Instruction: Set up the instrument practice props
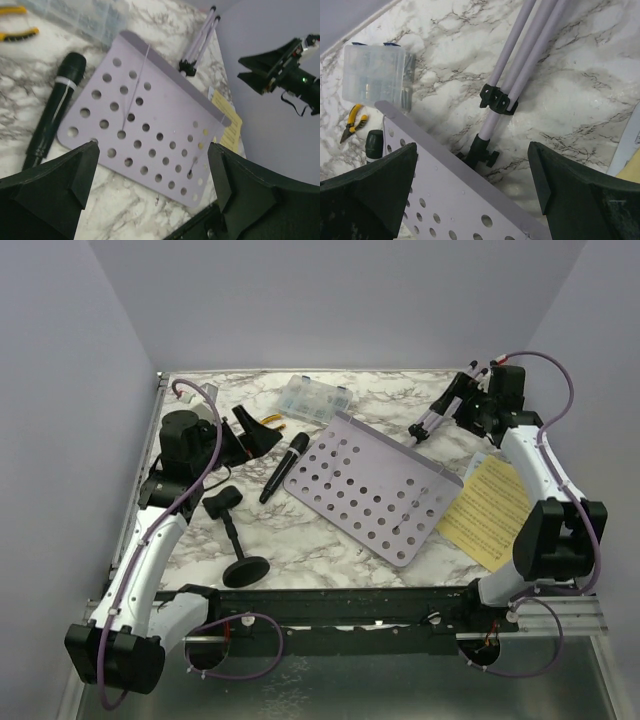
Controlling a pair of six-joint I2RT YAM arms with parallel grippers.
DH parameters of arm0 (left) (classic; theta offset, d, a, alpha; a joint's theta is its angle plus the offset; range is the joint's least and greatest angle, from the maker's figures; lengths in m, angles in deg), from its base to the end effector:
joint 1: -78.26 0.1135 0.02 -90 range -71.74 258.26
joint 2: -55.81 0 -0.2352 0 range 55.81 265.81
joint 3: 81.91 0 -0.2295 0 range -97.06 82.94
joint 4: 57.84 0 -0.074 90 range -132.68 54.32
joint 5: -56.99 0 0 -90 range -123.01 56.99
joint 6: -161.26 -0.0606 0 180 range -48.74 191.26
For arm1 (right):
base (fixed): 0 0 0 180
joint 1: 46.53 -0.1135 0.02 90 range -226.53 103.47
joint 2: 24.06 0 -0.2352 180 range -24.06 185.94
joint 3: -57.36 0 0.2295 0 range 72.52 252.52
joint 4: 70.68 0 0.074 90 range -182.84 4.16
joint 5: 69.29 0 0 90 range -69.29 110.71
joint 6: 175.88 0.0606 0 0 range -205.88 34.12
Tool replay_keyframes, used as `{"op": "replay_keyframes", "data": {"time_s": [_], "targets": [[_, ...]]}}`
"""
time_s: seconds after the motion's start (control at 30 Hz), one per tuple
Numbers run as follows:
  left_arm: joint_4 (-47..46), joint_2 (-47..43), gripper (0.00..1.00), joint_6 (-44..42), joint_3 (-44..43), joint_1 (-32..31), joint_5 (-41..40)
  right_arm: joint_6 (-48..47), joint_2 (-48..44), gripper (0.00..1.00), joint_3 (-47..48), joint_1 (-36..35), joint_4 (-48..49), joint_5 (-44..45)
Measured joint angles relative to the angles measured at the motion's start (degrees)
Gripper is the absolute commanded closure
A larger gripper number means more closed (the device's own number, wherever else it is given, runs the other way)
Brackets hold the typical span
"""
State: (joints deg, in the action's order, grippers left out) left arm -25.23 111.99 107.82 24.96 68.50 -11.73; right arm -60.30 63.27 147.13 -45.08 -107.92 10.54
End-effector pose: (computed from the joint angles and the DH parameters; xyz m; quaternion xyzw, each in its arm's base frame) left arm 0.2271 -0.0614 0.3406 -0.0730 0.7877 -0.3688 0.4881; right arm 0.3482 0.0019 0.2819 0.1664 0.8679 0.1733 0.4349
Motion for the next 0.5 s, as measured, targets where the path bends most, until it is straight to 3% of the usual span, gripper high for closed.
{"op": "replay_keyframes", "data": {"time_s": [0.23, 0.5], "targets": [[0.46, 3.98, 0.01, 5.11, 9.77, -2.78, 9.4, 6.16, 8.92, 0.0, 1.64, 5.55, 0.17, -9.38], [-2.19, 5.64, 0.01, 10.14, 16.87, -14.71, 9.38, -1.9, 17.25, 0.0, 1.66, 6.88, 1.53, -29.38]]}}
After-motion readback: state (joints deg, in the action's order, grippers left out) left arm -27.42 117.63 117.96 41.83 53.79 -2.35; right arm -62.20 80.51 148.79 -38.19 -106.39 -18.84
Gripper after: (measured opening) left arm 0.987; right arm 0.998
